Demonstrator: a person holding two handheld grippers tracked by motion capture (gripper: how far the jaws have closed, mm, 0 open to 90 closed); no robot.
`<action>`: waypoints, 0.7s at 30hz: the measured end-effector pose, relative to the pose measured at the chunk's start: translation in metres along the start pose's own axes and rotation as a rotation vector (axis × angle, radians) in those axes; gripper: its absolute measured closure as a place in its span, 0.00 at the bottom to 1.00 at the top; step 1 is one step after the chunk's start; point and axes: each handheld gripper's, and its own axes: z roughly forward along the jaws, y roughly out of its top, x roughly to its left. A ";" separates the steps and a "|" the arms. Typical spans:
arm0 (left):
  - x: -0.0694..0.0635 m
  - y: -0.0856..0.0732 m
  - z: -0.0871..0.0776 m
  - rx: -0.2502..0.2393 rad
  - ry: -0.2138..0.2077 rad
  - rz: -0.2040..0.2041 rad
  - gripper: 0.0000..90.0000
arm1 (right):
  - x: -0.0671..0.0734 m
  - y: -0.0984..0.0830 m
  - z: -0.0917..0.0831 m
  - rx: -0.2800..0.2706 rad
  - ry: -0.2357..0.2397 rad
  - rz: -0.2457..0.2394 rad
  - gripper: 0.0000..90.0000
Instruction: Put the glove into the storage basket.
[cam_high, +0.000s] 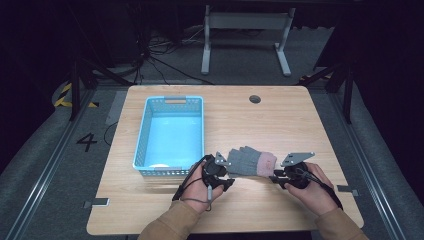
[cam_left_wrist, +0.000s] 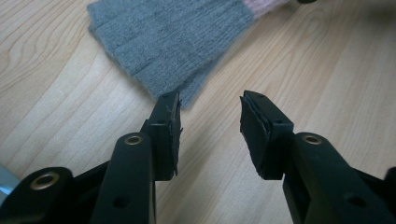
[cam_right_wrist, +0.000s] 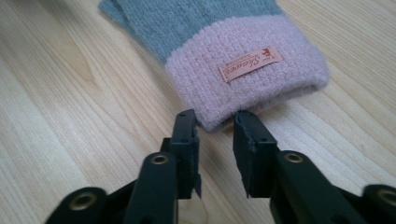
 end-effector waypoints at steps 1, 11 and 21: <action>0.000 0.000 0.000 0.000 0.000 0.000 0.64 | 0.000 0.000 0.000 0.003 0.005 0.001 0.83; -0.003 0.002 0.015 0.079 0.096 -0.041 0.64 | -0.006 -0.003 -0.003 0.020 0.031 0.001 0.97; 0.001 0.007 0.027 0.082 0.112 -0.081 0.69 | -0.008 -0.005 -0.002 0.020 0.054 -0.006 0.97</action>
